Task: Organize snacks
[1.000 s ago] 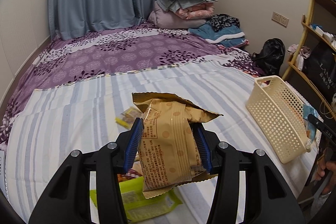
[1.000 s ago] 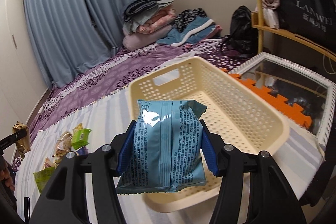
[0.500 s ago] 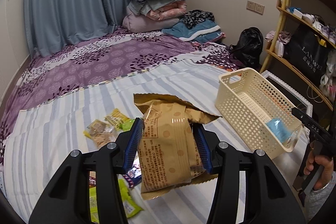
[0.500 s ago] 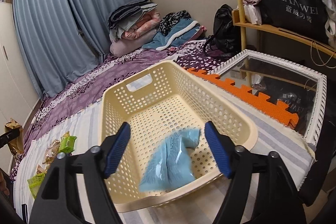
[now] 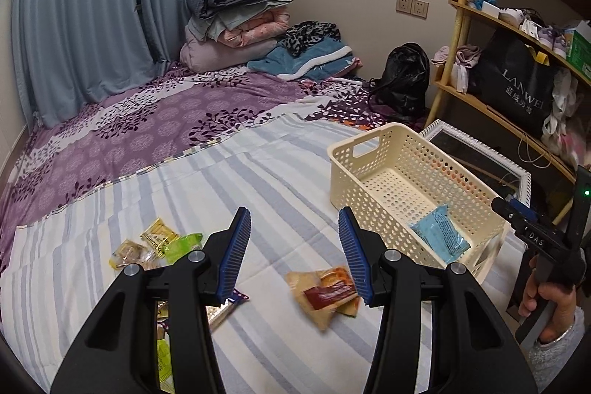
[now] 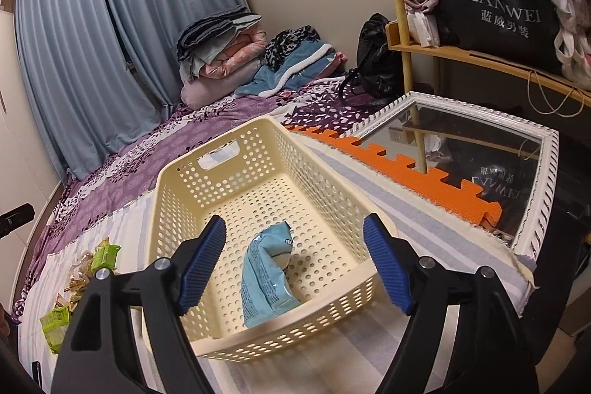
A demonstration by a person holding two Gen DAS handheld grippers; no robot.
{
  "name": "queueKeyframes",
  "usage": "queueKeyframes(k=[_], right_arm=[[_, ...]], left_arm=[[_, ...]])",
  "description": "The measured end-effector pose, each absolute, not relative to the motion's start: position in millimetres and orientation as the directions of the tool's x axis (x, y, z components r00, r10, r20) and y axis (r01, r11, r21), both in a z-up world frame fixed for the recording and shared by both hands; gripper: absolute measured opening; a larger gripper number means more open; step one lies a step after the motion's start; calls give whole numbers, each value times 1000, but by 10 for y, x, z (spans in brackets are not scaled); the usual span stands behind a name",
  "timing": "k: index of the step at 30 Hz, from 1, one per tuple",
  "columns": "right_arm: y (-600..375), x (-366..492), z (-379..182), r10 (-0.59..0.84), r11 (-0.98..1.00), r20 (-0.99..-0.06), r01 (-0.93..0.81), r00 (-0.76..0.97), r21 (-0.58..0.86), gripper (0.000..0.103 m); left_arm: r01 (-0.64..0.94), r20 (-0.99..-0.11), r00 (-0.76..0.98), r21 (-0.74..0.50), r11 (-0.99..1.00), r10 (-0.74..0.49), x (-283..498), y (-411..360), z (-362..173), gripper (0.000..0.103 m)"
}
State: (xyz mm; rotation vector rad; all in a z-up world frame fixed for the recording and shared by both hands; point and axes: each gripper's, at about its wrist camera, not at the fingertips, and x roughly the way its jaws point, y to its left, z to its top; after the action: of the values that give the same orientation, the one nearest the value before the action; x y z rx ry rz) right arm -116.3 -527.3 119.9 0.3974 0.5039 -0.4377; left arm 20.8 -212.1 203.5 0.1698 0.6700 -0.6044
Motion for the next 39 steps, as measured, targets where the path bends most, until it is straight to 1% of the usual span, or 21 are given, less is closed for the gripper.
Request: queueKeyframes(k=[2,3,4,6,8,10,15,18,21,22,24,30,36,39], right_arm=[[-5301,-1190,1197,-304,830,-535,495,788,258,76],[-5312,-1200,1193,-305,828,-535,497,788,261,76],[-5322,-1210,1187,-306,825,-535,500,787,263,76],[-5343,-1222,1168,-306,822,-538,504,785,267,77],[-5351,-1231,1147,-305,820,-544,506,781,267,77],[-5357,-1240,1135,-308,821,-545,507,780,262,77],[-5411,-1314,1130,-310,812,-543,514,781,276,77],[-5438,-1366,1146,-319,806,-533,520,784,283,80],[-5447,-1395,1162,-320,807,-526,518,788,284,81],[-5447,-1393,1167,-319,808,-526,516,789,284,81],[-5444,-1387,1173,-316,812,-524,511,791,281,81],[-5436,-1351,1169,-309,819,-526,503,792,276,81],[-5450,-1343,1176,-314,817,-527,508,790,274,81],[-5469,-1355,1181,-320,813,-525,513,789,276,81]], left_arm=[[572,-642,608,-55,819,-467,230,-2176,1975,55],[568,-654,594,-71,820,-468,248,-2199,1916,65],[564,-666,580,-87,821,-469,263,-2222,1847,80],[556,-684,560,-109,824,-468,270,-2268,1686,92],[553,-719,519,-130,823,-462,278,-2334,1498,93],[554,-749,479,-147,819,-458,281,-2418,1300,98],[562,-794,449,-106,820,-410,359,-2612,921,99],[545,-813,430,-113,831,-392,449,-2663,744,99],[535,-827,419,-107,838,-373,522,-2712,596,99],[533,-831,425,-91,841,-359,540,-2733,556,100],[532,-833,445,-48,845,-328,582,-2768,492,100],[547,-846,459,28,837,-271,713,-2835,310,100],[548,-850,437,-7,836,-294,868,-2787,186,100],[546,-847,442,-8,837,-296,879,-2774,189,93]])
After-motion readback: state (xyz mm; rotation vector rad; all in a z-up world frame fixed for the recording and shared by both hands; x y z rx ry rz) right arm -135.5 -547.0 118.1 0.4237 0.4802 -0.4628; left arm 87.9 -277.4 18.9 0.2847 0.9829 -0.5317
